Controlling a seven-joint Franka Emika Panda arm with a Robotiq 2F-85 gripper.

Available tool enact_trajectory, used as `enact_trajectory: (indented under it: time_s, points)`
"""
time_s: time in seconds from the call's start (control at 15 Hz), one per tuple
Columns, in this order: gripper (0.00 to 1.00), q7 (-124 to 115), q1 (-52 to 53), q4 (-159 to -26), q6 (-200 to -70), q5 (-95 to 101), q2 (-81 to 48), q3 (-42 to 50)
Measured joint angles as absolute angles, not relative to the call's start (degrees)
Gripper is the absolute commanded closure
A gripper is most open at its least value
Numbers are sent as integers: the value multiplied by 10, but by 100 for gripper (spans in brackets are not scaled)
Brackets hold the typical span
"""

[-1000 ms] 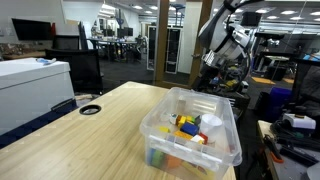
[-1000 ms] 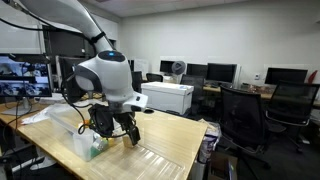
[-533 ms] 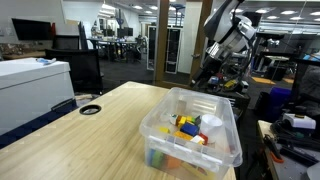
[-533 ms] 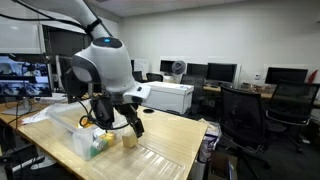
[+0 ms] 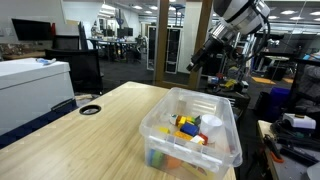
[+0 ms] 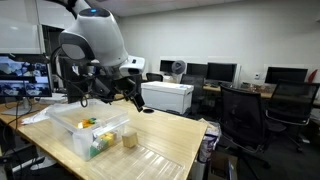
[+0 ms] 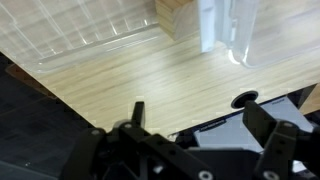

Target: Remove the wooden toy block from the box, then the blue toy block and the white cup from the box

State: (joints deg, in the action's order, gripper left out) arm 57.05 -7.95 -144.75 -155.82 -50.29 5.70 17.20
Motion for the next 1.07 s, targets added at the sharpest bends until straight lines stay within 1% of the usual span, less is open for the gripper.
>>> enact_trajectory:
  time_s: [0.67,1.0,1.07]
  points:
    - [0,593,12,-1520,-1558,-393,72,71]
    - [0,600,24,-1540,-1552,-352,72,60]
    - [0,599,24,-1542,-1550,-328,54,59]
